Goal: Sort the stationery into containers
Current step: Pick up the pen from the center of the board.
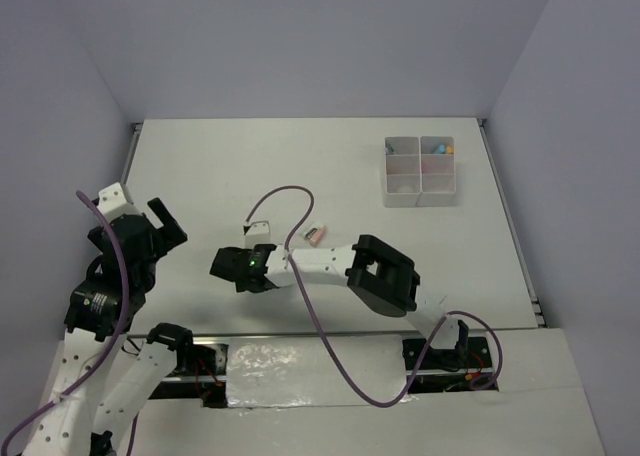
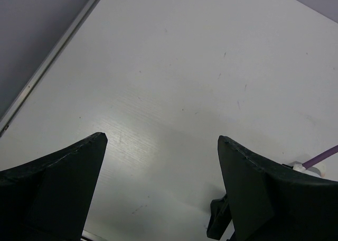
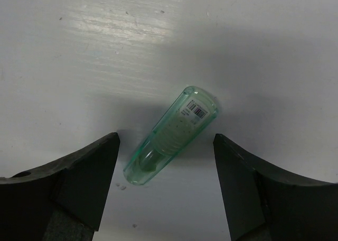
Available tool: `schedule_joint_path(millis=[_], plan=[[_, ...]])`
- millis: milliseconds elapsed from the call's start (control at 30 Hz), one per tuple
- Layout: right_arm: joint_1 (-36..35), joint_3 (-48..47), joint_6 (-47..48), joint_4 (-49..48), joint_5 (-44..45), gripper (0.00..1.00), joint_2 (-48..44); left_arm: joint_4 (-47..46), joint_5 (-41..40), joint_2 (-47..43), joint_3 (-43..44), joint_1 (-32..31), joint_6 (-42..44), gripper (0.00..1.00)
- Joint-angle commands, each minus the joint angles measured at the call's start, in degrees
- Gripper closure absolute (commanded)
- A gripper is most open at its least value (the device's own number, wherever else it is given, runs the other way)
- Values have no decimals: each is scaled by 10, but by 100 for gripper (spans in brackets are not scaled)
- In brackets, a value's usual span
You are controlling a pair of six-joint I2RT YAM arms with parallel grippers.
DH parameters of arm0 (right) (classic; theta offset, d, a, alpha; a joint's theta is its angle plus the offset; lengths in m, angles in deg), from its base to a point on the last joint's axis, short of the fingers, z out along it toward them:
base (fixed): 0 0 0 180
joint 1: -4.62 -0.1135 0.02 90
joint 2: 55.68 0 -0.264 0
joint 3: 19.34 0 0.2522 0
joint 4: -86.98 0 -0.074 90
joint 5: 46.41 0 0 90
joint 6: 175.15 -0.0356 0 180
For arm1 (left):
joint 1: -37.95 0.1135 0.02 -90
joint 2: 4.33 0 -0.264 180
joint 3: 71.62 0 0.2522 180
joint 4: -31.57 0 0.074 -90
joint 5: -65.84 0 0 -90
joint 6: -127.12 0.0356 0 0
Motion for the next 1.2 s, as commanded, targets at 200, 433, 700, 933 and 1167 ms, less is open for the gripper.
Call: schedule_joint_path(millis=[200,433,700,933,1167], plan=[[14,30,-10,-15,-13,49,-3,-25,2,-12,1,-2,16,1],[43,94,18,-72,-71,99,-11,-25,1,-14,1,-6,15,1],[61,256,91,-283,-117,100,-171,-27,5,-13,0,-7,18,0],[156,376,85,-330,-90,100,-375,-27,7,-15,0,-11,19,1],[381,445,22,-219,51,99,-560,-30,11,-16,-2,-19,21,1]])
